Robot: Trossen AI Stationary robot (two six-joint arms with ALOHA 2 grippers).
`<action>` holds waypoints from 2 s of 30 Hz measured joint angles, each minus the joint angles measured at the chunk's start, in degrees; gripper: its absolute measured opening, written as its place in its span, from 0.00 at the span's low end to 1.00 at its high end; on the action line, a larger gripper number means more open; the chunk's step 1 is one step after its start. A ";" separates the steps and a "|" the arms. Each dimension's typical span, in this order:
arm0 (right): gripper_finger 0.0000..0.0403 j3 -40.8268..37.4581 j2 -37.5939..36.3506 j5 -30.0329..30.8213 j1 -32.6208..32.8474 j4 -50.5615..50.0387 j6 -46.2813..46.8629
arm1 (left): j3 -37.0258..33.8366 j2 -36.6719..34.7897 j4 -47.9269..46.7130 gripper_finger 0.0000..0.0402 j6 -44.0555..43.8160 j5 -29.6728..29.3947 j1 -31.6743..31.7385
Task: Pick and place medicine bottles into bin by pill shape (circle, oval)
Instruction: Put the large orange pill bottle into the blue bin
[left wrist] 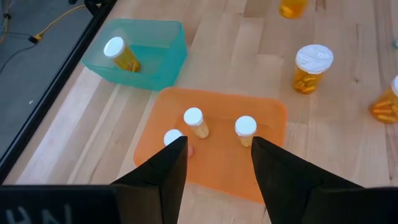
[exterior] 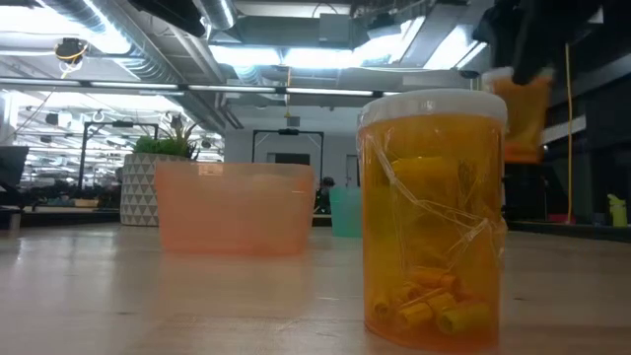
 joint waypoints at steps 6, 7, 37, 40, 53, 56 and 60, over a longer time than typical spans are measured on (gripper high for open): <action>0.54 0.00 -5.91 4.07 -4.91 -0.40 -5.78 | 0.00 0.00 0.02 0.43 -0.02 0.01 0.00; 0.54 0.00 -6.74 4.42 -6.14 -0.40 -7.03 | 0.00 0.00 0.01 0.43 -0.02 0.00 0.00; 0.54 0.00 -1.95 -15.40 -43.69 12.28 -32.05 | 0.00 0.00 -0.01 0.43 0.04 -0.01 0.00; 0.54 0.00 0.93 -15.72 -45.14 12.68 -32.06 | 0.00 0.00 -0.02 0.43 0.04 0.01 0.00; 0.55 -0.01 10.88 -16.95 -50.02 16.98 -32.03 | 0.00 0.00 -0.02 0.43 0.07 0.01 0.00; 0.55 -0.02 11.68 -18.06 -50.47 19.23 -31.94 | 0.00 0.00 -0.02 0.43 0.09 -0.01 0.00; 0.55 -0.02 11.73 -18.39 -50.34 21.71 -31.71 | 0.00 0.00 -0.04 0.43 0.11 0.01 0.00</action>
